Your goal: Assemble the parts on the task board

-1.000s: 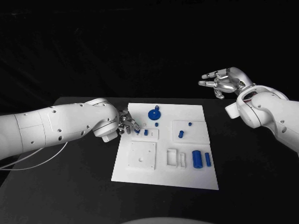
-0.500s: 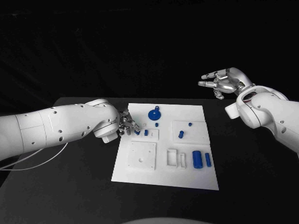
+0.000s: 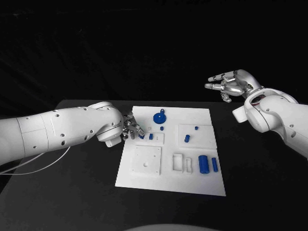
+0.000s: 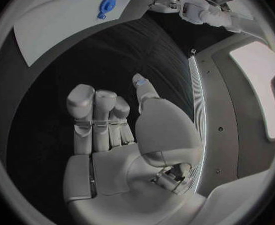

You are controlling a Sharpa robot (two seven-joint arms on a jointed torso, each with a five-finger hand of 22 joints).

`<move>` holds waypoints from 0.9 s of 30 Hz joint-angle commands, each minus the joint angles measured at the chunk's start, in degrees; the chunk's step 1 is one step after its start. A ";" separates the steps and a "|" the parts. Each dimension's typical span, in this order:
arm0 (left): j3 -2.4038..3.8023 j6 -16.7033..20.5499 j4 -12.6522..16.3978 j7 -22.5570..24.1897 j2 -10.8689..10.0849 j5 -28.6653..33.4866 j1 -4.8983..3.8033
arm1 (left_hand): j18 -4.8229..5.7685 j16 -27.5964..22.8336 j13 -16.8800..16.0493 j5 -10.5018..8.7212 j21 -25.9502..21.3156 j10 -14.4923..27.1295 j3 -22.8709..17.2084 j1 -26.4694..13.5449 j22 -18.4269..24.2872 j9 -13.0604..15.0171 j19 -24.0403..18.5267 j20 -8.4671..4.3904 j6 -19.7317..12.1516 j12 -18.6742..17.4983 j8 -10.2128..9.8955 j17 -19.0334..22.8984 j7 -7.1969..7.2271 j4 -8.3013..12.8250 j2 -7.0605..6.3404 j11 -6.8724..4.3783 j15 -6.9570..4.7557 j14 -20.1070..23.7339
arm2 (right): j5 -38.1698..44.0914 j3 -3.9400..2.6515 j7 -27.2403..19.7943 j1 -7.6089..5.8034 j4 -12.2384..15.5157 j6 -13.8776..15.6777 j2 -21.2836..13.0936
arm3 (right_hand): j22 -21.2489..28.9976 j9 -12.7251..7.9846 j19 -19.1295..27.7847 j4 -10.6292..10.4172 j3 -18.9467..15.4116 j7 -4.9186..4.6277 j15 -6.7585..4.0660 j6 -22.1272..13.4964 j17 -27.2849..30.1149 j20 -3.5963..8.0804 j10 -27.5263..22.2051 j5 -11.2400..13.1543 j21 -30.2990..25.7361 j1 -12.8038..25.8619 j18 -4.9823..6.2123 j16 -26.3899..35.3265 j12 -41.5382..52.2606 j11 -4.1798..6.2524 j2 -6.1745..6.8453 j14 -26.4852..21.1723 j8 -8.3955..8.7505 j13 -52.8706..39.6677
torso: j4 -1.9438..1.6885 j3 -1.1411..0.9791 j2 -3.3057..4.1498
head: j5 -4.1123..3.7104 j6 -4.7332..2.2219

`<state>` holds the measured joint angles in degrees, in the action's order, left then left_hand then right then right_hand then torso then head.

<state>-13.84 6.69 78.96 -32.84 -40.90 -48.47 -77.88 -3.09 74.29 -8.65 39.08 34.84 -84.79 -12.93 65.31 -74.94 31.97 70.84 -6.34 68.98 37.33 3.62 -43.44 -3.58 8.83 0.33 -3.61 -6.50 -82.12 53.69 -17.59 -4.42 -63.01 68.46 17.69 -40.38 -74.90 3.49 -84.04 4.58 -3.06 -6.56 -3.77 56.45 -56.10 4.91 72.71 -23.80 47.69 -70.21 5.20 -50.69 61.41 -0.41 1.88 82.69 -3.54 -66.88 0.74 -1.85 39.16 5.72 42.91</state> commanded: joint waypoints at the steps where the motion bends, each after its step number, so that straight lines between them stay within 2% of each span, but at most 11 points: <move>1: -0.02 -1.23 0.22 -0.36 0.01 -0.37 0.07 | -0.71 0.29 -0.08 0.33 0.38 -2.11 -1.03 0.12 -1.04 9.70 -0.14 0.22 7.04 0.05 0.18 -0.01 4.97 0.75 0.37 -1.18 -0.34 -0.08 | 0.05 -0.02 -0.23 0.02 0.08 -0.73 0.00 | -2.92 0.09 -3.35 -0.29 -0.08 0.00 -0.10 0.40 0.00 0.10 -0.18 -0.39 -0.06 0.26 0.69 0.18 -0.19 0.07 0.06 0.10 -0.01 0.06 | 0.00 0.01 -0.02 | -0.02 0.05; 17: -0.02 -2.22 0.35 -0.73 -0.05 -0.44 0.07 | -0.68 0.40 -0.11 0.56 0.42 -2.11 -1.05 -0.06 -1.04 9.94 -0.18 0.21 7.28 0.09 0.25 -0.17 5.04 0.85 0.33 -1.19 -0.35 -0.09 | 0.05 -0.02 -0.21 0.02 0.15 -0.76 -0.05 | -2.86 0.09 -3.35 -0.34 -0.19 0.02 -0.13 0.49 0.06 0.13 -0.08 -0.36 -0.07 0.22 0.67 0.29 -0.20 0.09 0.02 0.13 -0.01 0.07 | 0.03 -0.01 0.00 | 0.01 -0.02; 27: -0.02 -3.33 0.09 -0.89 0.22 -0.34 0.07 | -0.58 0.87 -0.60 0.17 0.48 -2.06 -0.92 -0.37 -1.04 11.59 -0.22 0.23 7.77 0.62 0.21 -0.78 5.28 0.64 0.49 -1.24 -0.35 -0.17 | 0.05 -0.02 -0.19 0.01 0.25 -0.69 -0.23 | -2.86 0.09 -3.35 -0.34 -0.19 0.02 -0.13 0.49 0.06 0.13 -0.08 -0.36 -0.07 0.22 0.67 0.29 -0.20 0.09 0.02 0.13 -0.01 0.07 | 0.07 -0.04 0.00 | 0.04 0.17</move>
<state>-13.77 5.54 78.89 -33.36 -40.89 -48.88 -77.96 -3.10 74.98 -9.16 39.32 35.04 -84.79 -12.86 65.05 -74.92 31.99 70.84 -6.34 68.99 37.78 3.48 -44.15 -3.58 8.90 0.56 -3.61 -6.42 -82.18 53.69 -17.59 -4.39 -63.00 68.59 17.65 -40.57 -74.90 3.49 -84.04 4.42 -3.22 -6.59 -3.77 56.43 -56.10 4.91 72.71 -23.80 47.69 -70.21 5.20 -50.70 61.41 -0.41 1.88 82.69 -3.54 -66.88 0.78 -1.88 39.16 5.76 43.02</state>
